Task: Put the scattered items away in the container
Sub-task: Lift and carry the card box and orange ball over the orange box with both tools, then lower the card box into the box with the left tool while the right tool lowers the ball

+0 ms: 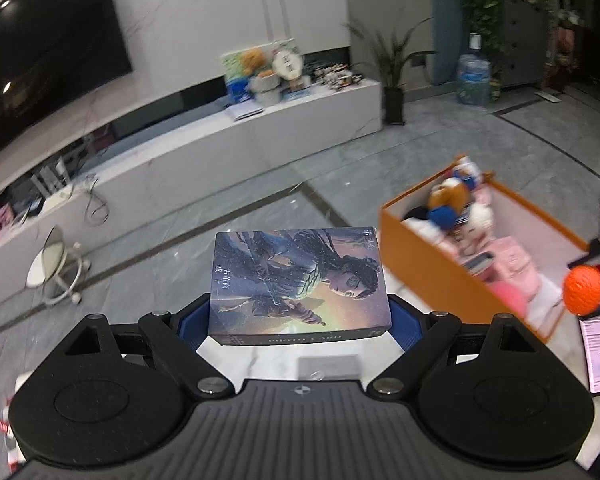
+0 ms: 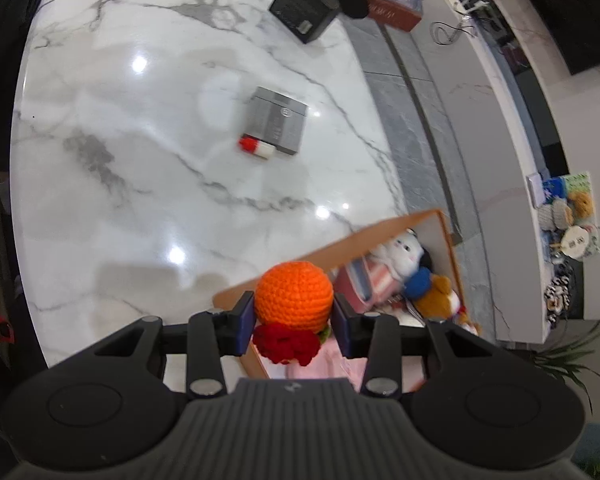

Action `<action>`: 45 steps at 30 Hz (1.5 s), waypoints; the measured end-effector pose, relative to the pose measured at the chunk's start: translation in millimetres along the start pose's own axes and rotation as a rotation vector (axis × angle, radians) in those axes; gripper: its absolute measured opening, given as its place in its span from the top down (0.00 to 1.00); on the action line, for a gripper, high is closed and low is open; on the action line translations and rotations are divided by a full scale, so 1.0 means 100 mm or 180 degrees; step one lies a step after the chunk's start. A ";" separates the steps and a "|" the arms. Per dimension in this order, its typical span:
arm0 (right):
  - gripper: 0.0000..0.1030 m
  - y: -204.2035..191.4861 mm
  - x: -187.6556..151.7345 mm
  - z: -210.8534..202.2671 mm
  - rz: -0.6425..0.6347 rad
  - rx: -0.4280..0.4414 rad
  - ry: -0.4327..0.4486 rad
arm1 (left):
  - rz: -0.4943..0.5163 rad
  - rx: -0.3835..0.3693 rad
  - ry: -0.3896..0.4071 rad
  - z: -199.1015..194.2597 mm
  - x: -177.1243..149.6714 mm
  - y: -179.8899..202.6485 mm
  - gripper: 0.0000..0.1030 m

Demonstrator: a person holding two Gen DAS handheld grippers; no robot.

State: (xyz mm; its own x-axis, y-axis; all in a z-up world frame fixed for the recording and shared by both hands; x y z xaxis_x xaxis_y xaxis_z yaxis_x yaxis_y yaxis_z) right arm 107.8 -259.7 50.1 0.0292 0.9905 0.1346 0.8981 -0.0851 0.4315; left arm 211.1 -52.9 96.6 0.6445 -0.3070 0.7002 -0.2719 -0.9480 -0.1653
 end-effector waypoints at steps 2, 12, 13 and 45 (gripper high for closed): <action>0.58 0.07 -0.07 -0.07 0.0044 -0.0046 0.0001 | 0.0065 -0.0049 0.0050 -0.03 0.09 0.15 0.00; 0.58 0.35 -0.44 -0.35 0.0219 -0.0233 -0.0054 | 0.0312 -0.0336 0.0258 -0.10 0.53 0.89 0.00; 0.58 0.39 -0.48 -0.36 0.0239 -0.0250 -0.0053 | 0.0336 -0.0364 0.0272 -0.09 0.55 0.97 0.00; 0.58 0.53 -1.09 0.76 0.0530 0.0075 -0.0153 | 0.0678 -0.0967 -0.0300 0.98 0.00 2.21 0.00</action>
Point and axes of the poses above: each gripper's, at about its wrist camera, not at the fingertips, and z roughly the way its jaws point, y to its right, x to its top, the point moved 10 cm from there along z, roughly the way its jaws point, and after that the axes turned 1 degree about z, right-handed, at the moved point
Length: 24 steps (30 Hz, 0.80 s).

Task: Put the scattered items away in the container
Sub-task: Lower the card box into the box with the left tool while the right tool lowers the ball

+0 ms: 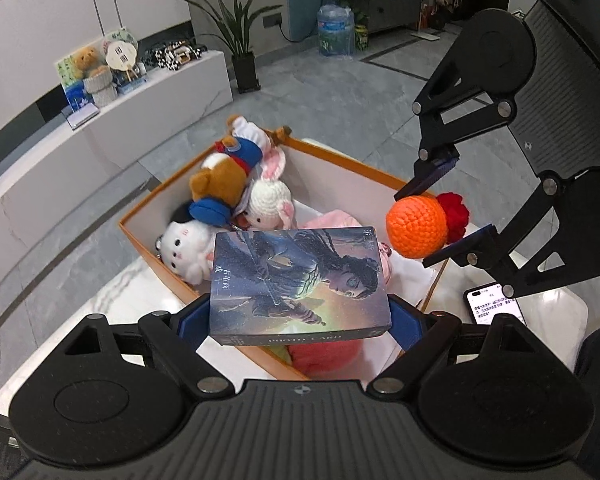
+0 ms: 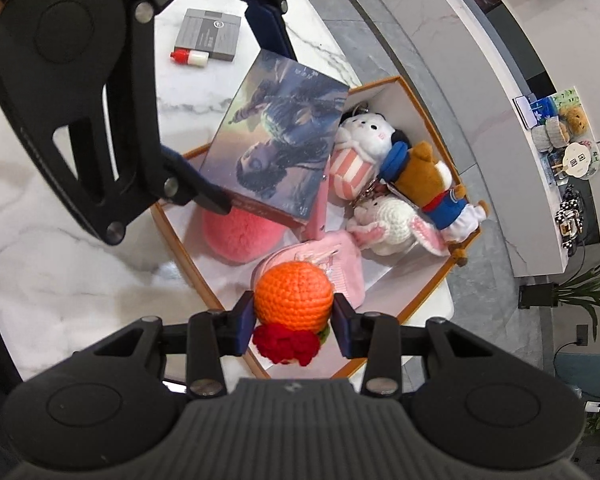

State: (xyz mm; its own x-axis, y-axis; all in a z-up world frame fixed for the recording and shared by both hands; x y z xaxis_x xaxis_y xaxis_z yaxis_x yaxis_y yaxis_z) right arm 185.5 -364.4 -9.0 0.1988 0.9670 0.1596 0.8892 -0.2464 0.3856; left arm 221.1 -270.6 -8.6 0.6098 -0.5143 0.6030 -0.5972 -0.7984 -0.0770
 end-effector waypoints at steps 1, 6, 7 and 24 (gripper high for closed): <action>0.58 0.01 -0.01 0.03 0.0009 0.0011 0.0002 | 0.0001 -0.0006 -0.0013 0.03 0.00 0.01 0.00; 0.58 0.04 -0.05 0.20 0.0046 0.0066 0.0004 | 0.0020 -0.0035 -0.0091 0.21 0.02 0.05 0.00; 0.58 0.05 -0.07 0.23 0.0053 0.0078 0.0004 | 0.0024 -0.0036 -0.0108 0.24 0.02 0.06 0.00; 0.58 0.09 -0.27 0.69 0.0249 0.0255 0.0047 | 0.0019 0.0030 -0.0247 0.63 0.04 0.00 0.00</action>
Point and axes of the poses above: each gripper's, at about its wrist camera, not at the fingertips, and z roughly the way its jaws point, y to its right, x to its top, the point moved 10 cm from there along z, roughly the way its jaws point, and after that the axes turned 1 degree about z, right-handed, at the moved point
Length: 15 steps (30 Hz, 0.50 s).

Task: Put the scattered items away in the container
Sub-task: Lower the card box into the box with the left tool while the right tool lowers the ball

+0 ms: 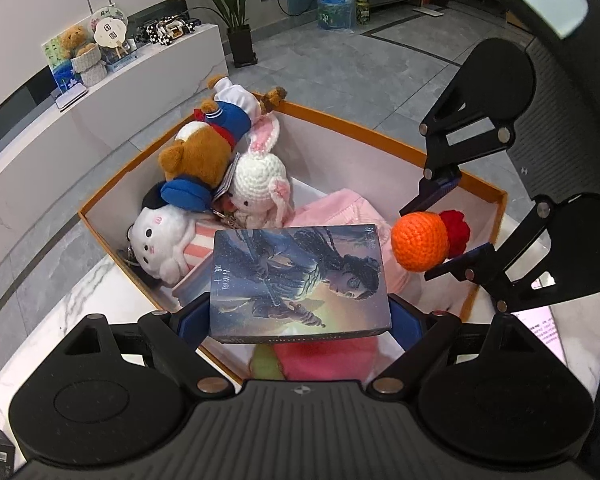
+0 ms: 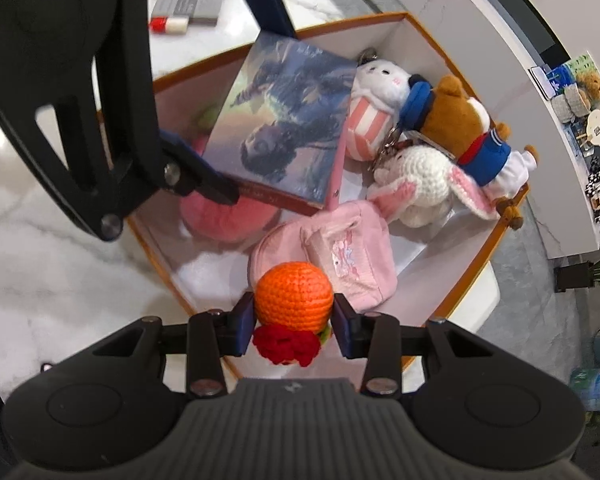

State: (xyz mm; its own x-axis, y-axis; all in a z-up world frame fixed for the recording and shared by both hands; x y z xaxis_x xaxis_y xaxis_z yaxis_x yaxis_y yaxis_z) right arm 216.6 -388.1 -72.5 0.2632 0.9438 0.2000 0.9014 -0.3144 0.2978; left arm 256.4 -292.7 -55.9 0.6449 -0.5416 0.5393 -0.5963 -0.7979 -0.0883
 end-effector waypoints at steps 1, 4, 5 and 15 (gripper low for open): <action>0.58 0.02 0.00 0.01 0.0018 -0.0003 0.0010 | 0.0001 0.0011 -0.0013 0.02 0.00 -0.01 0.00; 0.58 0.06 0.00 0.05 0.0060 -0.0002 0.0033 | -0.0028 0.0015 -0.0074 0.10 -0.01 -0.04 0.00; 0.58 0.07 0.01 0.06 0.0077 0.0005 0.0047 | -0.0039 0.0018 -0.0095 0.14 -0.02 -0.05 0.00; 0.58 0.18 0.01 0.14 0.0218 0.0076 0.0146 | 0.0124 0.0064 -0.0234 0.38 -0.05 0.04 0.00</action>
Point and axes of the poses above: each gripper's, at about its wrist camera, not at the fingertips, and z roughly the way its jaws point, y to its right, x to its top, the point moved 10 cm from there along z, roughly the way its jaws point, and after that the axes turned 1 degree about z, right-handed, at the moved point
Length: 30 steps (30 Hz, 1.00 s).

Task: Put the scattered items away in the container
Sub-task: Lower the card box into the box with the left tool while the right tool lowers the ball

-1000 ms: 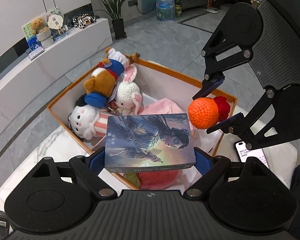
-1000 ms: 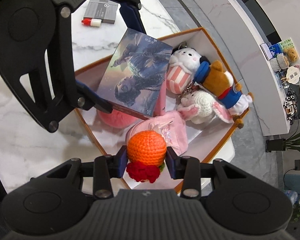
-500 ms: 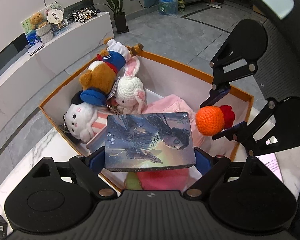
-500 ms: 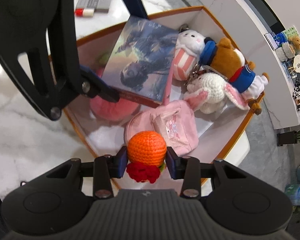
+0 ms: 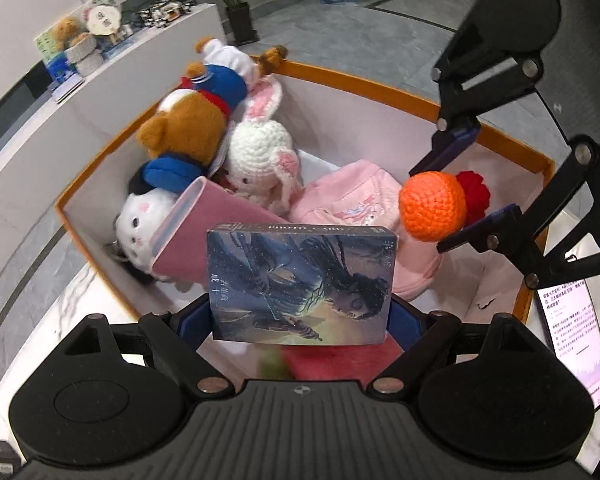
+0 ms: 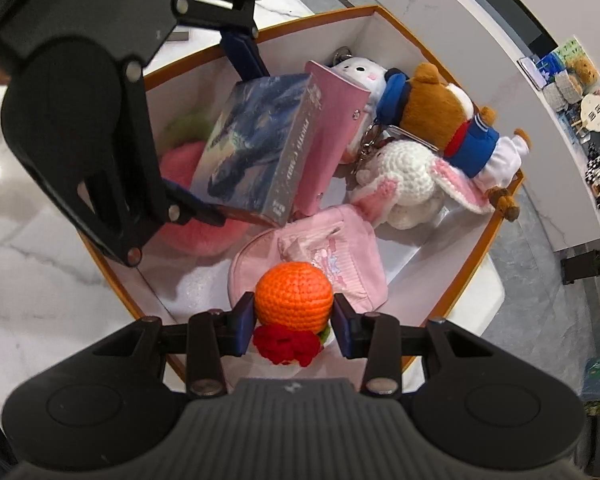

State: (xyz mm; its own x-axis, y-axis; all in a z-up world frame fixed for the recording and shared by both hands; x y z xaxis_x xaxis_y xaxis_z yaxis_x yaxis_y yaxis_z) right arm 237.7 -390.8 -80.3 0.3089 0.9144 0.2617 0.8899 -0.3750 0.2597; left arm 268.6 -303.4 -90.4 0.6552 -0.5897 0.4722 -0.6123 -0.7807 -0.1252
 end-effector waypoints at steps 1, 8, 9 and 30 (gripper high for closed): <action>0.58 0.01 0.01 0.00 0.0007 0.0014 0.0009 | -0.0014 -0.0017 -0.0013 0.02 0.00 0.00 0.00; 0.58 0.02 0.01 0.01 0.0043 0.0074 0.0048 | 0.0037 0.0004 -0.0089 0.16 0.01 0.05 0.00; 0.58 0.03 0.01 0.01 0.0046 0.0081 0.0055 | 0.0054 0.0014 -0.0096 0.17 0.01 0.06 0.00; 0.53 -0.65 -0.01 -0.19 0.0127 -0.0149 -0.0035 | 0.0141 0.0092 -0.0123 0.14 0.02 0.05 0.00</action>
State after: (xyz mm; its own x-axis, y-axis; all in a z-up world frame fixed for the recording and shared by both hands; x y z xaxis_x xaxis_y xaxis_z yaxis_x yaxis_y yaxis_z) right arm 173.0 -370.5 -79.7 0.3478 0.9000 0.2627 0.8602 -0.4178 0.2925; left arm 273.1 -311.5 -102.5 0.6448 -0.6308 0.4317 -0.6283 -0.7590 -0.1706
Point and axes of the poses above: each gripper's, at about its wrist camera, not at the fingertips, and z roughly the way its jaws point, y to its right, x to its top, the point moved 10 cm from there along z, roughly the way its jaws point, and after that the axes turned 1 degree about z, right-handed, at the moved point
